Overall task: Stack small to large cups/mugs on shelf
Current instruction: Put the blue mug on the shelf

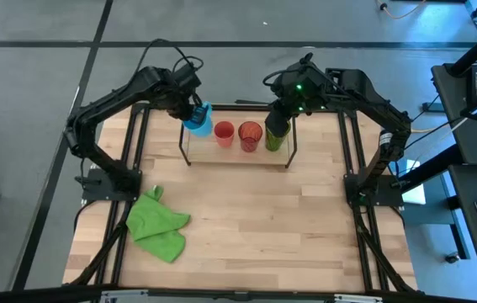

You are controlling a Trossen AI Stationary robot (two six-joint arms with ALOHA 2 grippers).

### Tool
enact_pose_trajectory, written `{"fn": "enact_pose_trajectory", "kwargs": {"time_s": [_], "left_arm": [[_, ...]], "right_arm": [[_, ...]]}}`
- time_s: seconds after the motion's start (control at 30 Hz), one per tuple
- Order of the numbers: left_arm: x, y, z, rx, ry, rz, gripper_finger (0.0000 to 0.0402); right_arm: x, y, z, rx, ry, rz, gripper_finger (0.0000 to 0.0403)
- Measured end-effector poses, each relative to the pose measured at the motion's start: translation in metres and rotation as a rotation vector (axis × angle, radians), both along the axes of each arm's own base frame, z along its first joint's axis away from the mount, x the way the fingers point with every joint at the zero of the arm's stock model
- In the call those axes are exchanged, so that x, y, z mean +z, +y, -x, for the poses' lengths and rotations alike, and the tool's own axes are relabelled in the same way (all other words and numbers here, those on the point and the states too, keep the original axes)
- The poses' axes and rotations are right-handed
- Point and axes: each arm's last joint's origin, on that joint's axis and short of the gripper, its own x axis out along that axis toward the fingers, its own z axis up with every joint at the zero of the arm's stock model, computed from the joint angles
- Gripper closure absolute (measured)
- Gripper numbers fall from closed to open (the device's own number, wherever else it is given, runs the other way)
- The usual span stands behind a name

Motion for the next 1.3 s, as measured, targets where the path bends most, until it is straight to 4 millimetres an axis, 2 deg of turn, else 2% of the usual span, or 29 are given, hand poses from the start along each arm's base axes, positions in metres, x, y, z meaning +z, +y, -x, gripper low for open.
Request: {"fn": "enact_pose_trajectory", "kwargs": {"time_s": [0.3,0.4,0.7,1.0,1.07,1.17,1.3], "left_arm": [[-0.031,0.005,-0.029,-0.015,0.101,0.055,0.04],[-0.039,0.01,-0.034,-0.011,0.133,0.074,0.04],[-0.044,0.017,-0.025,0.029,0.201,0.111,0.0397],[-0.044,0.025,-0.022,0.089,0.188,0.1,0.0398],[-0.044,0.025,-0.022,0.099,0.182,0.106,0.0398],[-0.044,0.025,-0.023,0.116,0.163,0.113,0.0399],[-0.044,0.022,-0.026,0.15,0.145,0.115,0.0399]], "right_arm": [[0.0,0.0,0.0,0.016,0.003,0.016,0.0365],[0.0,0.0,0.0,0.016,0.003,0.017,0.0365],[-0.001,0.0,0.001,0.034,0.024,0.029,0.0365],[0.002,-0.002,-0.002,0.084,0.007,0.089,0.0365],[0.004,-0.007,-0.004,0.129,-0.026,0.074,0.0366],[-0.001,-0.024,-0.01,0.206,-0.089,-0.063,0.0386],[-0.027,-0.063,-0.019,0.118,-0.074,-0.153,0.0397]]}}
